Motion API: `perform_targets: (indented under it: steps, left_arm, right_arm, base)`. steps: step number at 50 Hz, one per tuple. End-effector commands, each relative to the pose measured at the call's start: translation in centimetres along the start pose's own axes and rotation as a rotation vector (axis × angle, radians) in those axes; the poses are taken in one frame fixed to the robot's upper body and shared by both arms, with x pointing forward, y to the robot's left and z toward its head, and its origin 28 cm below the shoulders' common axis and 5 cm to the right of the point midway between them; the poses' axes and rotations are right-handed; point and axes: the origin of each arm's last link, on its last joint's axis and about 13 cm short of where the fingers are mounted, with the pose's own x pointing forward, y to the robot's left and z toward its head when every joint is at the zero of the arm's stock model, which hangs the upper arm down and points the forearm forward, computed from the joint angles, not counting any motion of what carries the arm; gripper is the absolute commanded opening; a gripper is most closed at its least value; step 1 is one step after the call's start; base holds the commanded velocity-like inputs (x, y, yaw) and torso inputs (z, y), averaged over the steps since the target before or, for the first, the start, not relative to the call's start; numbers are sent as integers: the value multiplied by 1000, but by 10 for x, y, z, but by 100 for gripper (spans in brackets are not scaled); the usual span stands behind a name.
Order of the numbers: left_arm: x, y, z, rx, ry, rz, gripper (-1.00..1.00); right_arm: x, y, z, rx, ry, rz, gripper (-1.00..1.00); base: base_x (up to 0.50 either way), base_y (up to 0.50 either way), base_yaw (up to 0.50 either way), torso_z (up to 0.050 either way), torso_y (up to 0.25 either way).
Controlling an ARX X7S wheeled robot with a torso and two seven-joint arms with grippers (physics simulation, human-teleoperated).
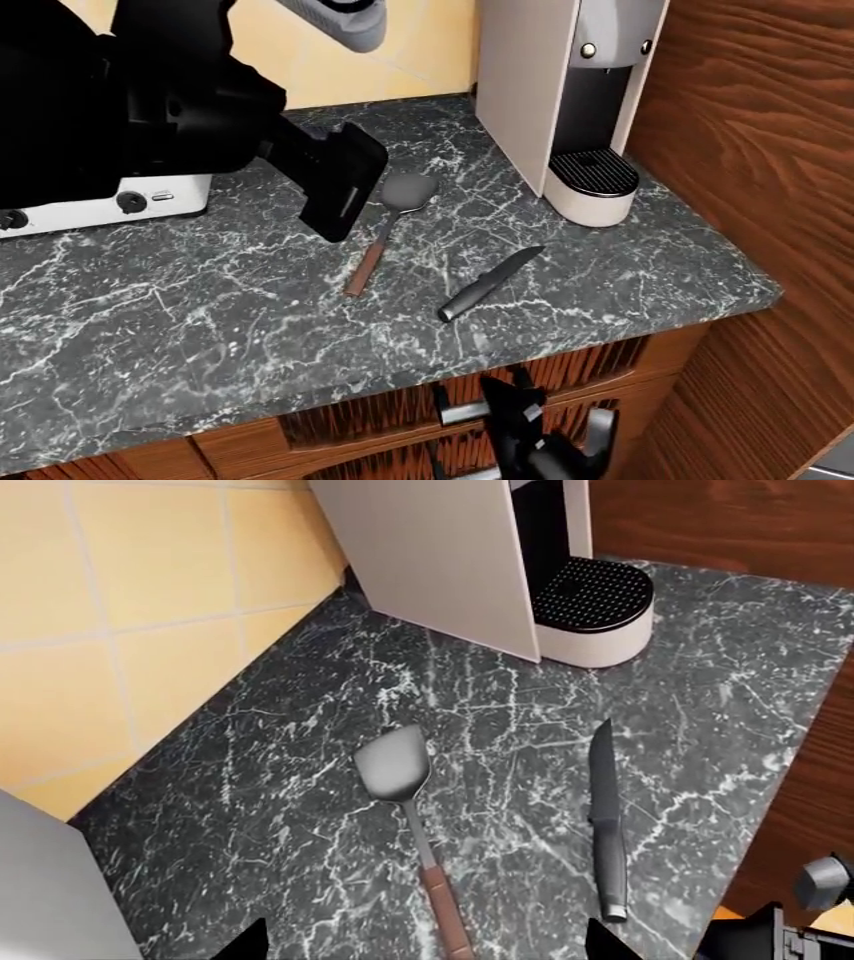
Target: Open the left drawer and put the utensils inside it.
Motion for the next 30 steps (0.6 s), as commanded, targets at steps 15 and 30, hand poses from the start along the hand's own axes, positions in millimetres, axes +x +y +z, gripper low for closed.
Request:
perform_targets:
  steps: [15, 30]
  left_arm:
    - [4, 1, -1, -1, 11, -2, 100]
    - [4, 1, -3, -5, 14, 2, 100]
  right_arm:
    - [15, 13, 15, -39, -57, -23, -100]
    - [12, 19, 16, -94, -97, -40, -100]
  base:
    - [0, 0, 0, 0, 1]
    - [1, 0, 0, 0, 2]
